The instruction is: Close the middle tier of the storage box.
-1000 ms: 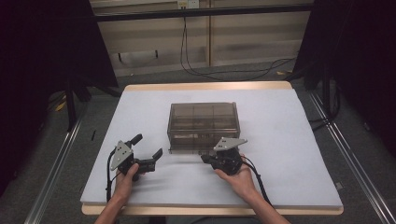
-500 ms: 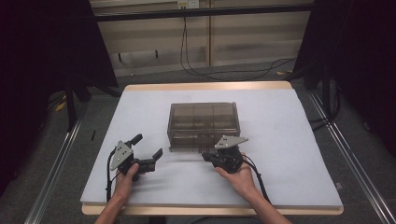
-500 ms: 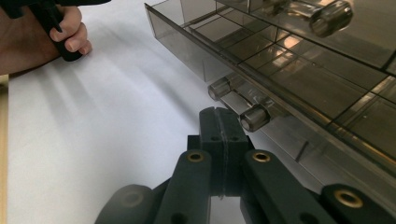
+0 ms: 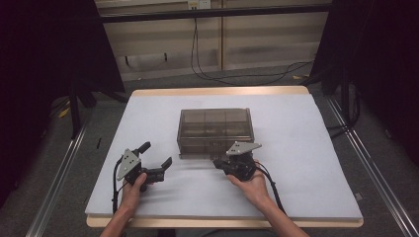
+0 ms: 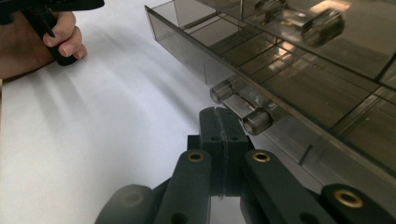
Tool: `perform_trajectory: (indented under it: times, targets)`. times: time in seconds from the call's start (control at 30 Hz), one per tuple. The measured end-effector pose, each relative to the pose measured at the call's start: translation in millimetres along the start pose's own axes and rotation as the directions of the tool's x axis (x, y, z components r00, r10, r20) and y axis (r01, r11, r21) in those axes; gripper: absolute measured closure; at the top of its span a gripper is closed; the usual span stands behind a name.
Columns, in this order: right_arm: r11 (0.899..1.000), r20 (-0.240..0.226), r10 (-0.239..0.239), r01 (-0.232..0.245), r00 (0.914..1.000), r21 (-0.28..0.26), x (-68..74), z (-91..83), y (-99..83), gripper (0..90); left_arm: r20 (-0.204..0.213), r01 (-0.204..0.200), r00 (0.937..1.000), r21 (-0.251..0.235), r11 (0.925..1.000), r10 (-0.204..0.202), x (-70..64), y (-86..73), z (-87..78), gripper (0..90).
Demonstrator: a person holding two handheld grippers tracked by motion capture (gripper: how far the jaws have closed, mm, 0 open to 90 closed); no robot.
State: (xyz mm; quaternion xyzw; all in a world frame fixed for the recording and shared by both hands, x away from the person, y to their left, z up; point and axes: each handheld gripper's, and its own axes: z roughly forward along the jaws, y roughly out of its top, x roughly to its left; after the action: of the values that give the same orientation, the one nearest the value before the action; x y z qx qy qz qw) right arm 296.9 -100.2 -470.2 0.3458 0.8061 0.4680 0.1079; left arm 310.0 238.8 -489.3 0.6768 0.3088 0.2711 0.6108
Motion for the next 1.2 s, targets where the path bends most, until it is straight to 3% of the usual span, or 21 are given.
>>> perform_trajectory:
  times: [1.2]
  targets:
    - [1.000,0.025,0.008,-0.008,0.9997,-0.014,-8.0,3.1,5.5,90.0,-0.001,0.000,1.0000,-0.001,1.0000,0.000,0.4,0.0,0.1,1.2]
